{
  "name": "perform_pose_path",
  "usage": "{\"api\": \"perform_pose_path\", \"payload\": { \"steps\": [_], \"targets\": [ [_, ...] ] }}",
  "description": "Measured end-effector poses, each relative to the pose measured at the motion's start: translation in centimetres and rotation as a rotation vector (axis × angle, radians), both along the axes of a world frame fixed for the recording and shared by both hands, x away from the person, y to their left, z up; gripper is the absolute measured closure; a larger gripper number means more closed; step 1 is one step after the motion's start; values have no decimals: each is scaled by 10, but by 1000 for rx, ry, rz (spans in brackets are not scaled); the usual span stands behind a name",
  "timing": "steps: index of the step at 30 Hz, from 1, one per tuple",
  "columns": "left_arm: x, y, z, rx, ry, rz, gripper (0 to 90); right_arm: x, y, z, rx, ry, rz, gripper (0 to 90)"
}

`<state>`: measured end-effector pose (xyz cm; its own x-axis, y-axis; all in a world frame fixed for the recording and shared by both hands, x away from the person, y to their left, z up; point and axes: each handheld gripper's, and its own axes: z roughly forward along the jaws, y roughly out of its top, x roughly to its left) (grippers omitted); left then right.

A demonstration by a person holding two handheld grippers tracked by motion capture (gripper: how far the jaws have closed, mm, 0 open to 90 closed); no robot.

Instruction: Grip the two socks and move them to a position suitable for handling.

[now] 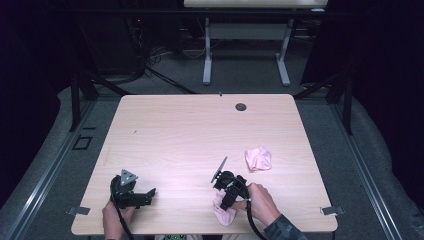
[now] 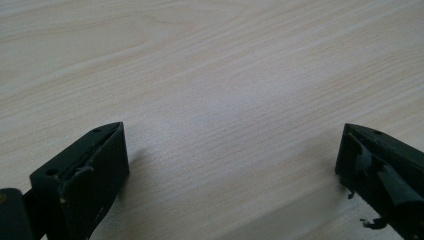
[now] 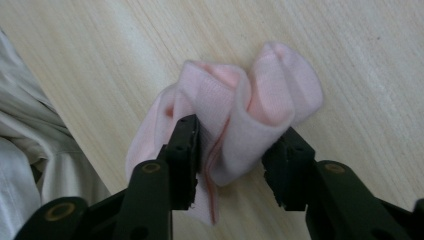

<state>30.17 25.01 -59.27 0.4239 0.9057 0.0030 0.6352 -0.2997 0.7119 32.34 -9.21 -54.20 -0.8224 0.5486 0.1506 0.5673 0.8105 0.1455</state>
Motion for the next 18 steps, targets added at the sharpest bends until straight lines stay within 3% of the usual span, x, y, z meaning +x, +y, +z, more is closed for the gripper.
{"api": "perform_pose_path", "payload": {
  "steps": [1, 2, 5, 8, 9, 11, 14, 16, 18],
  "targets": [
    [0, 0, 0, 0, 0, 0, 3, 0, 0, 0, 0, 0, 0, 539],
    [0, 0, 0, 0, 0, 0, 2, -1, -2, 3, -3, -9, -8, 394],
    [0, 0, 0, 0, 0, 0, 3, -5, -7, 12, 14, -32, -4, 196],
    [0, 0, 0, 0, 0, 0, 3, -9, -13, 22, 19, -56, -14, 95],
    [0, 0, 0, 0, 0, 0, 3, -10, -16, 26, 24, -60, -14, 25],
    [0, 0, 0, 0, 0, 0, 3, -11, -23, 33, 7, -85, -31, 0],
    [0, 0, 0, 0, 0, 0, 3, -9, -32, 38, 25, -84, -53, 0],
    [0, 0, 0, -1, 0, 1, 3, -3, -47, 43, 5, -92, -93, 0],
    [0, 0, 0, 0, 0, 0, 3, 1, -57, 44, 17, -96, -134, 0]
  ]
}}
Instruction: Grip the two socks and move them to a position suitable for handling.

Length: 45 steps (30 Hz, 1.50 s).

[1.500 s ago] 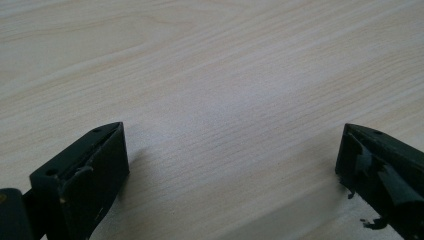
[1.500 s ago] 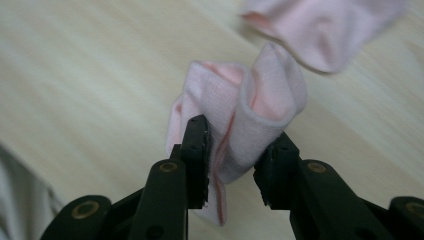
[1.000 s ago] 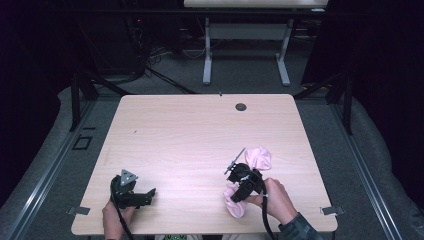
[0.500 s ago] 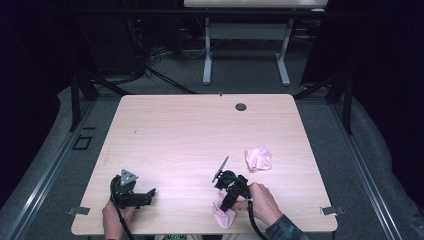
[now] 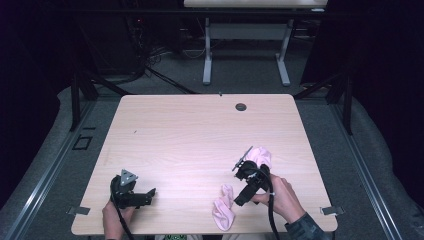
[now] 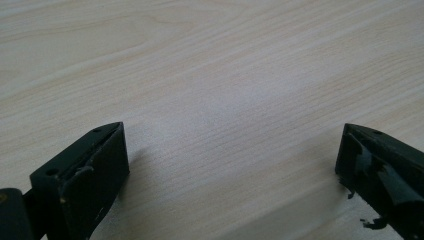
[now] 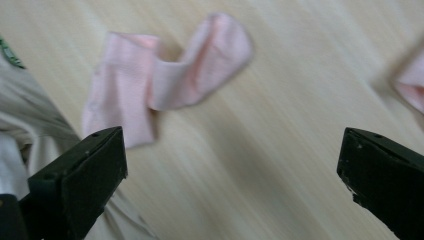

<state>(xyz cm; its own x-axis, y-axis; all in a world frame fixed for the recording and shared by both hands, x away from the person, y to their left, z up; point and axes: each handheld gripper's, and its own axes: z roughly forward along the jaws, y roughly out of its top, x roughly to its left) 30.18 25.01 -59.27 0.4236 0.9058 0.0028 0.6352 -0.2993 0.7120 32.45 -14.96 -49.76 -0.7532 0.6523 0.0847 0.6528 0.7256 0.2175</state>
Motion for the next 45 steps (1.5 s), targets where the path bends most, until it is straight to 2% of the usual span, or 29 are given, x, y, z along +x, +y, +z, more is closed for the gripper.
{"api": "perform_pose_path", "payload": {
  "steps": [4, 8, 9, 10, 13, 15, 19, 20, 21, 24, 25, 31, 33, 34, 35, 36, 37, 40, 43, 44, 45],
  "targets": [
    [0, 0, 0, 0, 0, 0, 3, 13, -21, 5, -12, -22, -72, 0],
    [0, 0, 0, 0, 0, 0, 3, 28, -41, 6, -1, -35, -143, 0],
    [0, 0, 0, 0, 0, 0, 3, 28, -41, 6, -1, -35, -143, 0],
    [0, 0, 0, 0, 0, 0, 3, 40, -52, 4, -19, -32, -165, 0],
    [0, 0, 0, 0, 0, 0, 3, 52, -62, -2, -11, -28, -197, 0],
    [0, 0, 0, 0, 0, 0, 3, 63, -67, -5, -22, -11, -202, 0],
    [0, 0, 0, 0, 0, 1, 3, 80, -70, -12, -19, -17, -245, 0],
    [0, 0, 0, 0, 0, 1, 3, 84, -69, -14, -4, -18, -259, 0],
    [0, 0, 0, 1, 0, 1, 3, 90, -68, -14, -21, -17, -248, 0],
    [0, 0, 0, 0, 0, 1, 3, 102, -63, -19, -3, -39, -248, 15],
    [0, 0, 0, 0, 0, 1, 3, 106, -61, -22, -12, -47, -253, 29],
    [0, 0, 0, 1, 0, 1, 3, 123, -56, -39, -42, -54, -265, 154],
    [0, 0, 0, 1, -1, 1, 3, 126, -56, -43, -6, -59, -301, 246],
    [0, 0, 0, 1, -1, 0, 3, 128, -57, -43, -24, -48, -292, 274],
    [0, 0, 0, 2, 0, -1, 4, 128, -57, -45, 4, -61, -316, 299],
    [0, 0, 0, 2, 0, -1, 3, 129, -58, -45, -22, -52, -303, 355],
    [0, 0, 0, 2, 0, -1, 3, 129, -57, -46, -22, -56, -312, 384],
    [0, 0, 0, 2, 0, -1, 4, 127, -57, -47, -60, -70, -308, 471],
    [0, 0, 0, 2, -1, -1, 3, 125, -59, -49, -14, -74, -336, 602],
    [0, 0, 0, 3, -1, -2, 4, 125, -60, -47, -25, -64, -322, 660],
    [0, 0, 0, 2, 0, -1, 4, 124, -60, -47, -9, -64, -322, 700]
  ]
}}
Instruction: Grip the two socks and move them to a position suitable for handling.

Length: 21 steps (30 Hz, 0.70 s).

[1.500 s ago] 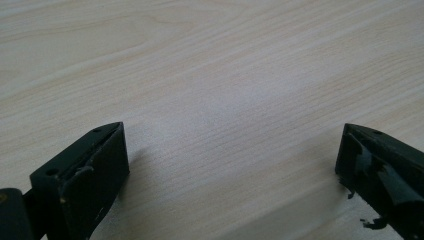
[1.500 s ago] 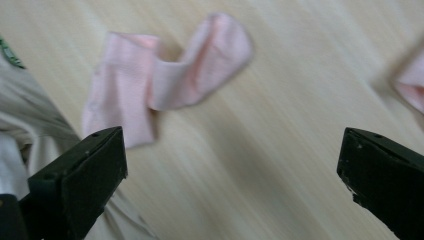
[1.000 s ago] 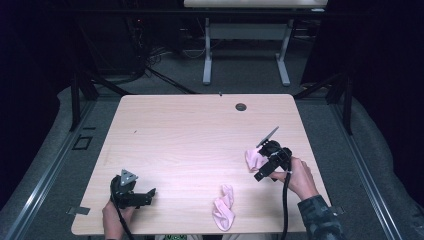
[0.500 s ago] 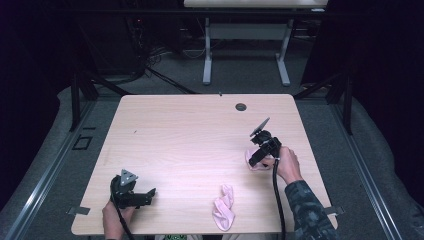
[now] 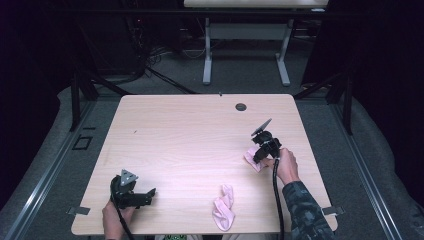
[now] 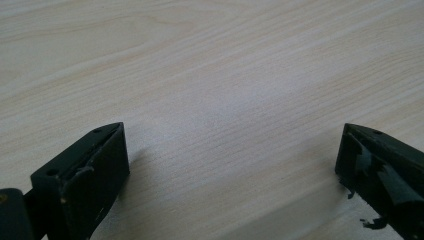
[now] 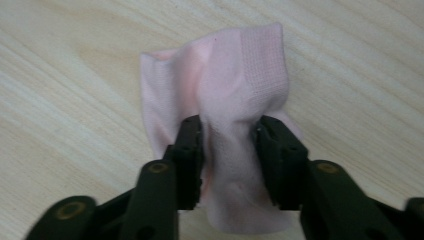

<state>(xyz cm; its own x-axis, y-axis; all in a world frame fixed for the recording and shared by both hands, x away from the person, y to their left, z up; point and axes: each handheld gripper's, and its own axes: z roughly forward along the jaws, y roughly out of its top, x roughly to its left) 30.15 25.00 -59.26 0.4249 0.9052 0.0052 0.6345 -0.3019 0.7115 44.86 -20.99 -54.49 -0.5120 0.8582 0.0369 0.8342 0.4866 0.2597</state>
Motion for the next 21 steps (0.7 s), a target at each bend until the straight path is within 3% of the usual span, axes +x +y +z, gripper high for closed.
{"api": "perform_pose_path", "payload": {
  "steps": [2, 7, 8, 11, 12, 16, 18, 21],
  "targets": [
    [0, 0, 0, 0, 0, 0, 4, -1, 1, 1, 6, 5, 4, 754],
    [0, 0, 0, 0, 0, 0, 4, -5, 6, 4, 20, 8, 9, 778],
    [0, 0, 0, 0, 0, 0, 4, -11, 12, 14, 46, -26, 15, 779],
    [0, 0, 0, -1, 0, 0, 4, -17, 18, 27, 60, -41, 47, 778],
    [0, 0, 0, 0, 0, 0, 4, -25, 30, 43, 81, -73, 85, 776],
    [0, 0, 0, -1, 0, 2, 4, -36, 53, 62, 98, -108, 158, 773],
    [0, 0, 0, -1, -1, 2, 5, -40, 67, 66, 113, -109, 192, 770],
    [0, 0, 0, -1, 0, 2, 4, -39, 87, 58, 112, -101, 219, 766]
  ]
}}
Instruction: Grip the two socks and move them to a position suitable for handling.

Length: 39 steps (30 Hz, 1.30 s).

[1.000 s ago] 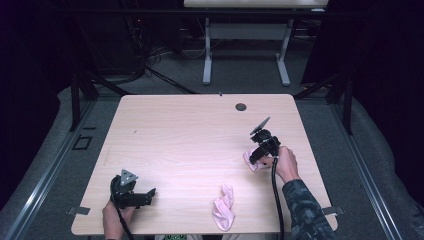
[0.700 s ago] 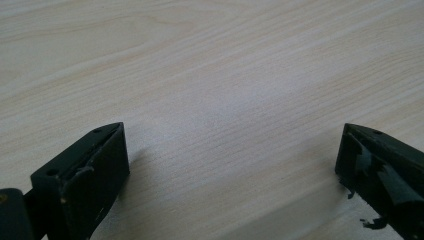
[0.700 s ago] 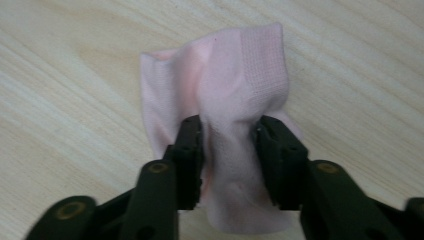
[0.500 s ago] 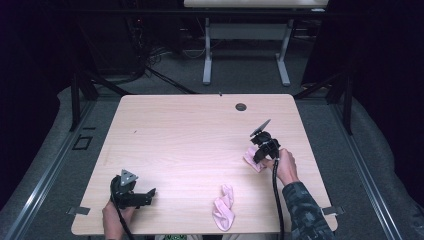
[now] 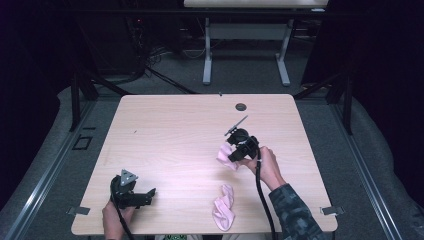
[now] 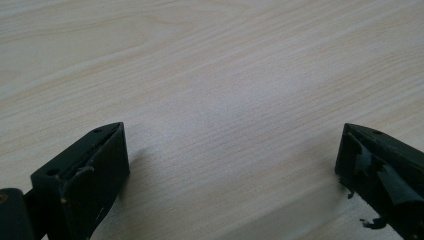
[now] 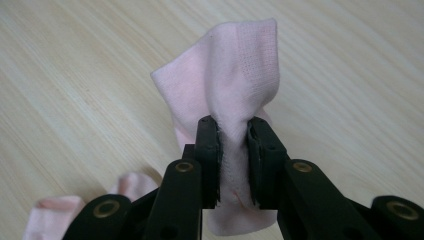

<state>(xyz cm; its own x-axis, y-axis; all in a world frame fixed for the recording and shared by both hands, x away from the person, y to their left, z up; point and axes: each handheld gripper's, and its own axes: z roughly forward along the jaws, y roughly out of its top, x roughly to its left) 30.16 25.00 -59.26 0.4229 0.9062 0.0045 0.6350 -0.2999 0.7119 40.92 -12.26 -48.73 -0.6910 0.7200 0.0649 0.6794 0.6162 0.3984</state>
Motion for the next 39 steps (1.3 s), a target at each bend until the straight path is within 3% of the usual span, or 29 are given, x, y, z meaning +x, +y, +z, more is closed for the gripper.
{"api": "perform_pose_path", "payload": {
  "steps": [6, 12, 15, 17, 19, 20, 21, 24, 30, 31, 33, 39],
  "targets": [
    [0, 0, 0, -1, 0, 3, 5, 10, 30, -29, -26, 65, 48, 755],
    [0, 0, 0, 0, 0, 2, 5, 16, 48, -51, -84, 79, 49, 726],
    [0, 0, 0, -1, 0, 3, 5, 16, 49, -60, -68, 78, 46, 672],
    [0, 0, 0, -1, -1, 3, 5, 14, 46, -62, -26, 71, 34, 556],
    [0, 0, 0, -1, -1, 3, 5, 13, 44, -61, -57, 55, 40, 356],
    [0, 0, 0, -1, -1, 3, 6, 13, 44, -61, -57, 55, 40, 356],
    [0, 0, 0, -1, -1, 3, 6, 12, 40, -56, -32, 44, 26, 236],
    [0, 0, 0, -1, -1, 3, 6, 3, 31, -41, 16, 5, 24, 141],
    [0, 0, 0, -2, -1, 4, 5, -30, 13, -13, 57, -45, 47, 126],
    [0, 0, 0, -1, -1, 4, 5, -37, 11, -11, 83, -53, 38, 128],
    [0, 0, 0, -1, -1, 3, 6, -48, 4, -5, 88, -48, 55, 140],
    [0, 0, 0, -1, -1, 3, 6, -82, -9, -5, 104, -59, 50, 147]
  ]
}}
